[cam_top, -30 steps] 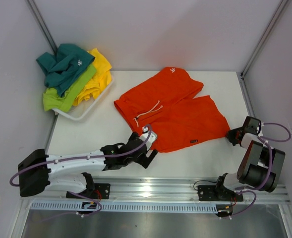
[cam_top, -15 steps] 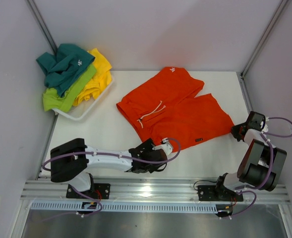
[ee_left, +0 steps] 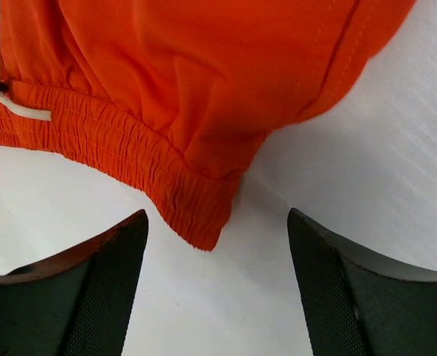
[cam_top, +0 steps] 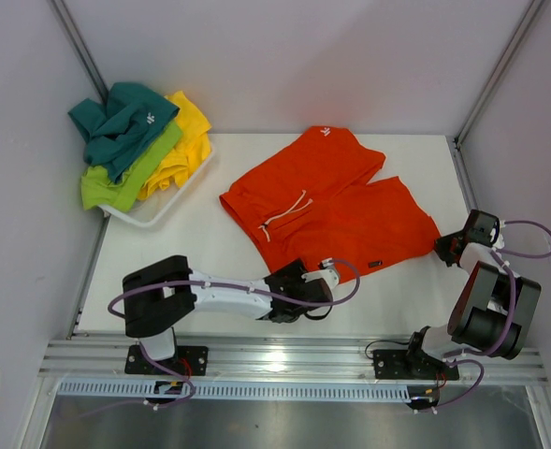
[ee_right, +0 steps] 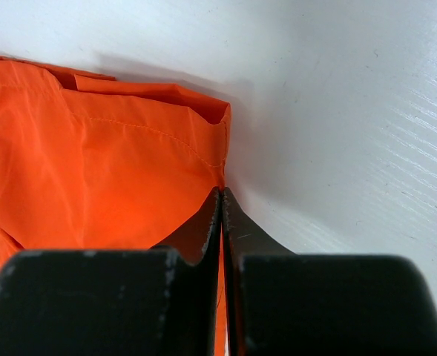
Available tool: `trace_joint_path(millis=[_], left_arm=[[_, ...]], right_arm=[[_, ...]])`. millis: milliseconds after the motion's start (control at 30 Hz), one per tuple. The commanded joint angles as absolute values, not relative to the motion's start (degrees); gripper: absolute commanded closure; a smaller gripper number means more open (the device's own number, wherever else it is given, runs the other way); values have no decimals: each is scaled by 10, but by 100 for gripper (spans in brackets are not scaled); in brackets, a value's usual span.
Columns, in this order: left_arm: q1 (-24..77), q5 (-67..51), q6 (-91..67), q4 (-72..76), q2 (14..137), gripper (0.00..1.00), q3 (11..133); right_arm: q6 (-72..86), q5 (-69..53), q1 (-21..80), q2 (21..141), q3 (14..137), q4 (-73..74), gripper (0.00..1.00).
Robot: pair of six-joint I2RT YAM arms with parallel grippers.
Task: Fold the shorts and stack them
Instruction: Fold the shorts
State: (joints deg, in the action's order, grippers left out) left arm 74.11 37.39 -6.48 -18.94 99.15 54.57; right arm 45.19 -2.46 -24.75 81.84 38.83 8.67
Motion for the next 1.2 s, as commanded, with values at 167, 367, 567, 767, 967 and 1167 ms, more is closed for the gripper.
trace_joint_path(millis=[167, 367, 567, 767, 967, 1167], left_arm=[[726, 381, -67, -218, 1017, 44, 570], [715, 380, -76, -222, 1021, 52, 561], [715, 347, -75, -215, 1014, 81, 559], [728, 283, -87, -208, 995, 100, 573], [797, 233, -120, -255, 998, 100, 633], [858, 136, -168, -261, 999, 100, 698]], right_arm=[[448, -20, -248, 810, 396, 83, 100], [447, -4, -250, 809, 419, 121, 100], [449, -7, -253, 800, 425, 136, 100], [452, 42, -255, 827, 495, 256, 100], [439, 60, -286, 789, 525, 316, 100], [419, 82, -319, 736, 568, 387, 100]])
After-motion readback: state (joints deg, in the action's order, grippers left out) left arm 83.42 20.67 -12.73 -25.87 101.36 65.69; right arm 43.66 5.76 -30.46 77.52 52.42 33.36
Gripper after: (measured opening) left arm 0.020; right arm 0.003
